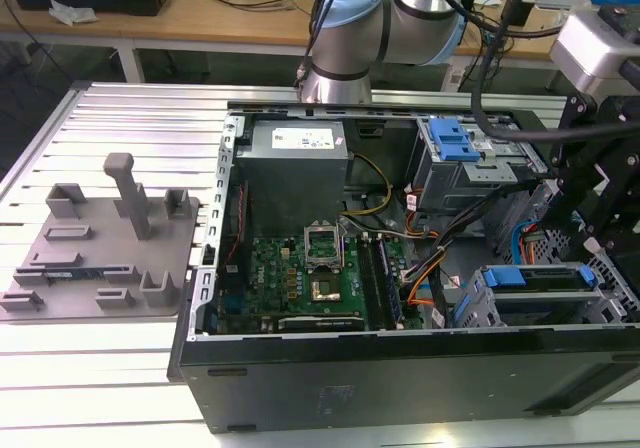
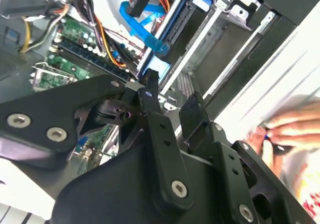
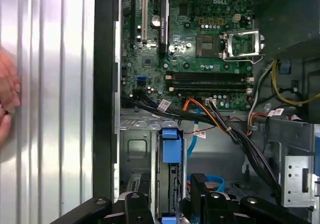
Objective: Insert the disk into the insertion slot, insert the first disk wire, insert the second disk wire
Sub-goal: 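Insert the first disk wire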
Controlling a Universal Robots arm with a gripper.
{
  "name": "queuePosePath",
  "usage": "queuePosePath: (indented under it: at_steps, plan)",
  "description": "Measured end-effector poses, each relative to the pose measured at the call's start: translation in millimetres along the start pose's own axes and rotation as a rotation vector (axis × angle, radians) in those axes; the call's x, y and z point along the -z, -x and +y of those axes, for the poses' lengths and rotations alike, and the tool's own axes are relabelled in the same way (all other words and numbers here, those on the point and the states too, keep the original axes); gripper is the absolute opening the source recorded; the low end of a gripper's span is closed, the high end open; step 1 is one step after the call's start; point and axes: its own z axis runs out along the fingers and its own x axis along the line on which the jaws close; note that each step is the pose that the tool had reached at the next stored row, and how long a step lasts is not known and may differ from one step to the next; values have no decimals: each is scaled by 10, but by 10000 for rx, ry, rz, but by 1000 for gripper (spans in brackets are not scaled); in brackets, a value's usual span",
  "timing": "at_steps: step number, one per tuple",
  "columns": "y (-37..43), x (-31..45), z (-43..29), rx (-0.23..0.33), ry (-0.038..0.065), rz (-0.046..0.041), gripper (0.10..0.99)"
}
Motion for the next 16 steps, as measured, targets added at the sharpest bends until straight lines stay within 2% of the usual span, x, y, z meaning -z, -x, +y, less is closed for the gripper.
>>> queuePosePath:
  at_steps: [1,2,4,6,8,10,12,13,15,16]
  plan:
    - [63,-2,0,-5,4,401,447]
    - [86,-1,6,-11,-41,694,447]
    - [89,-7,15,-128,-263,1030,447]
    - [89,-11,14,-266,-308,1090,447]
    - [90,-30,18,-588,-301,1102,447]
    - [131,-71,61,-701,-293,1120,447]
    - [272,-75,68,-698,-294,1164,447]
    - [319,-75,67,-698,-294,1184,447]
    - [503,-75,65,-699,-296,1299,447]
    - [613,-76,62,-698,-298,1392,447]
